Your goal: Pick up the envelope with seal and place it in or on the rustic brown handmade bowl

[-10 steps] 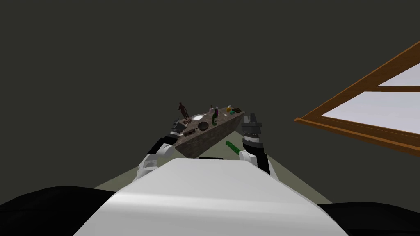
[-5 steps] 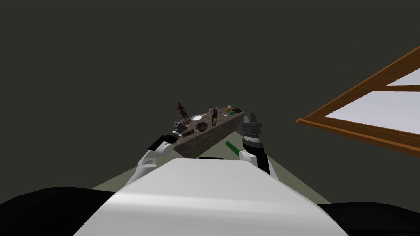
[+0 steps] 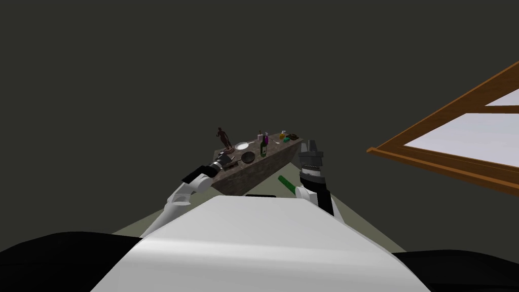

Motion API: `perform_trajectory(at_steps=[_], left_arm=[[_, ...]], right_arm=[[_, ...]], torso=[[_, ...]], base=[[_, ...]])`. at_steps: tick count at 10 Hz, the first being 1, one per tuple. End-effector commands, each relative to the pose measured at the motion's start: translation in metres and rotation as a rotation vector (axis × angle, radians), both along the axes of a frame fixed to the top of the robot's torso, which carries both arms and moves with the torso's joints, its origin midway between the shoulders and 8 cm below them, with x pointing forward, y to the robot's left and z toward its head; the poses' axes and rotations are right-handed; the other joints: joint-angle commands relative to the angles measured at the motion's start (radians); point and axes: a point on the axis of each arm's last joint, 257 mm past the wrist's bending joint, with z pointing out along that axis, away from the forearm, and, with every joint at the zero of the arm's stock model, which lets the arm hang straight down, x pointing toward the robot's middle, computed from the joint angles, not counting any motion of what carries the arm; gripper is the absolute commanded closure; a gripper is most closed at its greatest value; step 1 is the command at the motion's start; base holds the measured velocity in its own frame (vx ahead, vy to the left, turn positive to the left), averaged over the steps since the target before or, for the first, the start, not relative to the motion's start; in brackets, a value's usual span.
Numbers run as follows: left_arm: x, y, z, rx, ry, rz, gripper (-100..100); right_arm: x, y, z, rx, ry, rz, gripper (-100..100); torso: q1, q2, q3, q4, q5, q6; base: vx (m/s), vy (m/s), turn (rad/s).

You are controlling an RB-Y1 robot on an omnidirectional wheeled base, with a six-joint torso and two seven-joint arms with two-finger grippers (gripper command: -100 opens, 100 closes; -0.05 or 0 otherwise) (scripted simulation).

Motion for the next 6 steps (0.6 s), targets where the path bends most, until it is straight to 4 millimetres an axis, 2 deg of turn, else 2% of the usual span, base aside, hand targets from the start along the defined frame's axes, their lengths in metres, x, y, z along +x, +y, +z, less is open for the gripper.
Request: perform_trajectory(at_steps=[1,6], left_arm=[[0.000,-0.001,-0.012,-0.008,0.054,-0.011,-100],[-0.004,0.005,-0.047,-0.034,0.224,-0.040,-100]], right_arm=[[0.000,0.000,0.000,0.000,0.000,0.000,0],[0.000,0.000,0.000,0.000,0.000,0.000,0]], torso=[[0.000,0.000,0.000,0.000,0.000,0.000],[0.001,0.000,0.000,0.000,0.000,0.000]], base=[[0.029,-0.033,0.005],[0.029,-0.033,-0.008]])
